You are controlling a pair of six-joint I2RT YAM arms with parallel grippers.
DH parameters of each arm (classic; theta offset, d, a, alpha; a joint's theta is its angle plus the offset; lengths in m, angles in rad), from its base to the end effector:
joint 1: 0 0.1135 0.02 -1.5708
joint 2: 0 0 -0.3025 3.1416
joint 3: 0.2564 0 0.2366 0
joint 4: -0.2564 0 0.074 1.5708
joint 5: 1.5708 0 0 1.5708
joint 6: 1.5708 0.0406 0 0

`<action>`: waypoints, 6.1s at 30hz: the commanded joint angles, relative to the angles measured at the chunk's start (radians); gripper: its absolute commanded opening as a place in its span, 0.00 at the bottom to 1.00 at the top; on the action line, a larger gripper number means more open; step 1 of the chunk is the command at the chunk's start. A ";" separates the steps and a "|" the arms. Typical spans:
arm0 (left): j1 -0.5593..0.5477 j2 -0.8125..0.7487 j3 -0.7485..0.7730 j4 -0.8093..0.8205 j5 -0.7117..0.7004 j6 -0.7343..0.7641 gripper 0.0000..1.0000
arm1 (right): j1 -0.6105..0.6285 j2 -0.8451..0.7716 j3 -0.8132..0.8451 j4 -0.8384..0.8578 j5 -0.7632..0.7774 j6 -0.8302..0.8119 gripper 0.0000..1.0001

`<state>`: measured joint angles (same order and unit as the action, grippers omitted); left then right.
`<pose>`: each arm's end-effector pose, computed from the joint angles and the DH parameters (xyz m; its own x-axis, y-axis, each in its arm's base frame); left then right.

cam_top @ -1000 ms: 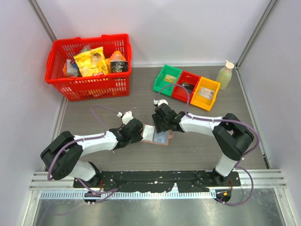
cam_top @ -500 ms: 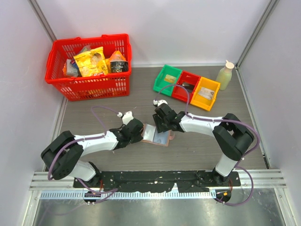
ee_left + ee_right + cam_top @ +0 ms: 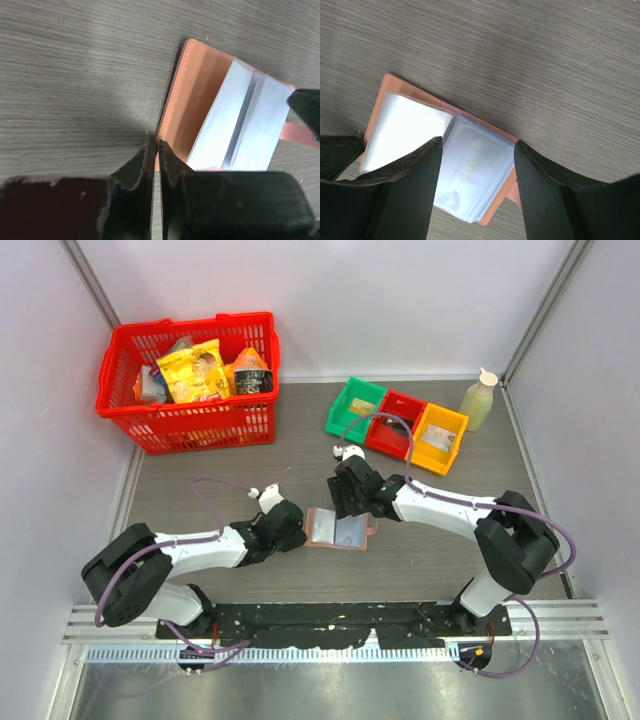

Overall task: Take the credit cards out of the card holder
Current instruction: Open the card holder at the center of the board, then remove the credit card from the card holder.

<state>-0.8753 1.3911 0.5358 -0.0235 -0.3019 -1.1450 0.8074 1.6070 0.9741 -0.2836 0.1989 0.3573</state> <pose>0.1588 -0.1714 0.1909 -0.7606 -0.4456 -0.4721 -0.1968 0.8512 -0.4865 0.2272 0.2258 0.2385 -0.7326 -0.2696 -0.6250 -0.3937 0.9168 0.0660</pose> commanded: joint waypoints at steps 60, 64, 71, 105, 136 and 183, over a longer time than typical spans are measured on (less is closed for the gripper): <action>-0.033 -0.040 -0.057 -0.010 0.037 -0.047 0.09 | -0.002 0.088 0.040 -0.012 -0.087 -0.129 0.53; -0.033 -0.041 -0.057 -0.007 0.037 -0.047 0.10 | -0.002 0.077 0.035 -0.015 -0.107 -0.129 0.45; -0.033 -0.037 -0.053 -0.003 0.035 -0.048 0.09 | -0.002 0.054 0.029 -0.022 -0.124 -0.109 0.27; -0.036 -0.366 -0.094 -0.134 -0.046 -0.045 0.31 | -0.002 0.200 0.107 0.097 -0.437 0.103 0.45; 0.024 -0.083 0.184 0.015 0.237 0.027 0.33 | -0.169 -0.113 -0.030 -0.031 -0.326 0.069 0.26; 0.113 0.273 0.038 0.490 0.512 -0.067 0.19 | -0.197 -0.028 -0.270 0.161 -0.403 0.071 0.11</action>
<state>-0.7631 1.6527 0.5980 0.3737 0.1719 -1.1820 0.6109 1.5471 0.7357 -0.0799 -0.2272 0.4328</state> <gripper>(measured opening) 0.215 0.110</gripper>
